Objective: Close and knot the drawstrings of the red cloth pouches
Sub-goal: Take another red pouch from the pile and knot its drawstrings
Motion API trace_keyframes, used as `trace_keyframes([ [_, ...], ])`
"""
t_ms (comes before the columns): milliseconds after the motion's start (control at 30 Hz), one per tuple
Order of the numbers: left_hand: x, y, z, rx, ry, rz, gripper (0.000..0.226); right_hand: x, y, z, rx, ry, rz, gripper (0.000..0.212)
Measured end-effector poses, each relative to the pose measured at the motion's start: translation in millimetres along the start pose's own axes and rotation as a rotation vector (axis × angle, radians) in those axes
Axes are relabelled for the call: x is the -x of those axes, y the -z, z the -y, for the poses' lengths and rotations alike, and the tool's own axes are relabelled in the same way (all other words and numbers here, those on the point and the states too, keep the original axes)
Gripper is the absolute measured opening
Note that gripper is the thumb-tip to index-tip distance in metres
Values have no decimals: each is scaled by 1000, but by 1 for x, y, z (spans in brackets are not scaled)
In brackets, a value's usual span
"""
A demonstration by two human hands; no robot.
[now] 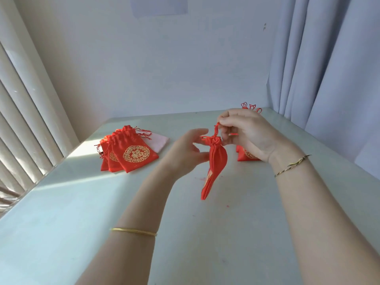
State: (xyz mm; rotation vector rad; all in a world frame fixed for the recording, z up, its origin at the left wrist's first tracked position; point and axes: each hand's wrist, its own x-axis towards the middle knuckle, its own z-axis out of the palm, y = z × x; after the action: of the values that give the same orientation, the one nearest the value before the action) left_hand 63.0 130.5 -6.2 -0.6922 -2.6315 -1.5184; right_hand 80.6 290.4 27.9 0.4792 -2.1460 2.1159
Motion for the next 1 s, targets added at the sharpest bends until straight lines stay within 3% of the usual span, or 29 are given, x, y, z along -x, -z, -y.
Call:
trace_keyframes([
  [100,-13,-17,-13,92,-26,73,23,3,20,2,2,2,-73,23],
  [233,-25,-52,-26,317,9,265,48,15,56,2,-170,-36,-142,24],
  [367,-35,-81,-30,549,42,415,39,19,75,-7,-234,-61,-137,23],
  [500,-37,-97,-30,576,153,469,31,18,78,-8,-383,-47,-118,21],
  [567,-38,-101,-30,525,179,403,16,16,79,-9,-441,-67,-151,22],
  [633,-41,-103,-29,414,175,231,6,13,82,-12,-288,-78,-307,22],
  [733,-51,-106,-22,249,208,-82,25,19,93,-21,106,-113,-621,16],
  [800,-60,-108,-17,195,240,-203,27,29,97,-29,308,-154,-594,20],
  [900,-70,-114,-14,223,312,-260,26,38,95,-42,514,-238,-452,27],
  [1000,-72,-120,-19,415,378,-232,19,33,94,-60,611,-244,-488,8],
])
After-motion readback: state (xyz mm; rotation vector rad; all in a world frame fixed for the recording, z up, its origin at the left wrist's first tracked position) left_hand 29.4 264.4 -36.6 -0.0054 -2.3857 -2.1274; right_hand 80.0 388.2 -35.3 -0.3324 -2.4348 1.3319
